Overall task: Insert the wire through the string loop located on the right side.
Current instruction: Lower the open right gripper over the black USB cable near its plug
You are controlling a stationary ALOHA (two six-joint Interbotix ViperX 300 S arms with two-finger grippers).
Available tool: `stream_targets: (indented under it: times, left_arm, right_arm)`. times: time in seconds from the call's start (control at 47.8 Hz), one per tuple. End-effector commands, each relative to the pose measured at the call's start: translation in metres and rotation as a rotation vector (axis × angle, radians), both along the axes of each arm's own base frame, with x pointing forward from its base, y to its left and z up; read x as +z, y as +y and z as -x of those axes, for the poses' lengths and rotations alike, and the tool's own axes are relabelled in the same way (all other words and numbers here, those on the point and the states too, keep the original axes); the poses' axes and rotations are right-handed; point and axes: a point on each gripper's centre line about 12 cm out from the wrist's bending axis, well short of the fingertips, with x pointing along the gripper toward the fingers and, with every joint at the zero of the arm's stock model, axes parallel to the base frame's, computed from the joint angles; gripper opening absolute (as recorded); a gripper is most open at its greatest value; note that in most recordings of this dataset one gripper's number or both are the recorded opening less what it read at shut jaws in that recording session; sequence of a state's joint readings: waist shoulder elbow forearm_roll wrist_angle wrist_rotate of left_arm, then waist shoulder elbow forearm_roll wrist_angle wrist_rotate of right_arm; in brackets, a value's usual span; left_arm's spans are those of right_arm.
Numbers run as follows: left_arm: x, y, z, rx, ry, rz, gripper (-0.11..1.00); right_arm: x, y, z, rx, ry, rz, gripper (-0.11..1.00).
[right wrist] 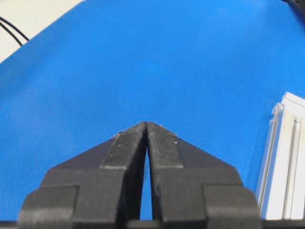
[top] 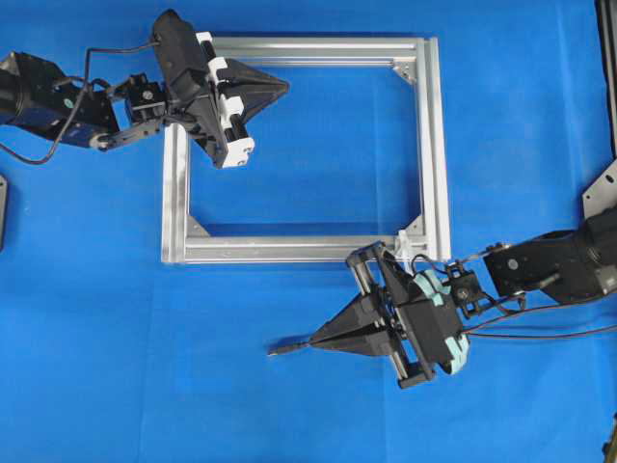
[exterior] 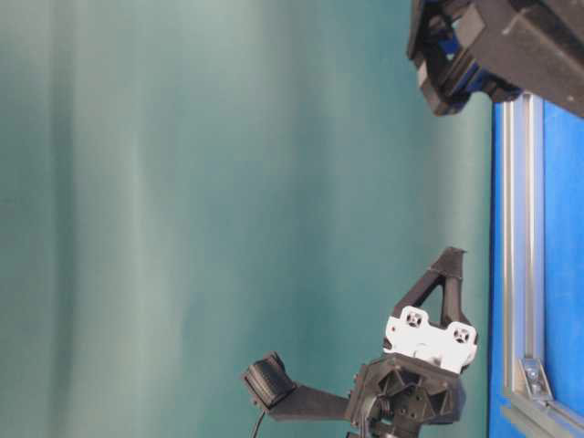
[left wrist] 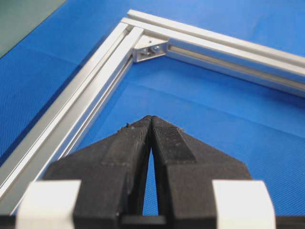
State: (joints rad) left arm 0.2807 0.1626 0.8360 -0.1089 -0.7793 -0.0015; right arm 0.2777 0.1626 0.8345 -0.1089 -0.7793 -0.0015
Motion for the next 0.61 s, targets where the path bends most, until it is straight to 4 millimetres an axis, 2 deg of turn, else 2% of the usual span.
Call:
stream_targets:
  times: [0.0, 0.125, 0.502, 0.586]
  left_arm:
    - [0.0163, -0.0034, -0.0032, -0.027, -0.025, -0.036, 0.00]
    - [0.0156, -0.0036, -0.0026, -0.030, -0.014, -0.043, 0.00]
    - [0.0162, -0.0025, -0.0022, -0.027, -0.015, -0.045, 0.00]
    - [0.0156, -0.0025, -0.0023, -0.027, -0.014, -0.045, 0.00]
  right_arm:
    - [0.0225, 0.0009, -0.0035, -0.001, -0.059, -0.016, 0.00]
    - [0.0189, -0.0006, -0.0032, -0.007, -0.003, 0.005, -0.06]
    - [0.0181, 0.0002, -0.0047, -0.015, 0.026, -0.013, -0.06]
    - [0.0181, 0.0002, -0.0047, -0.019, 0.033, -0.031, -0.01]
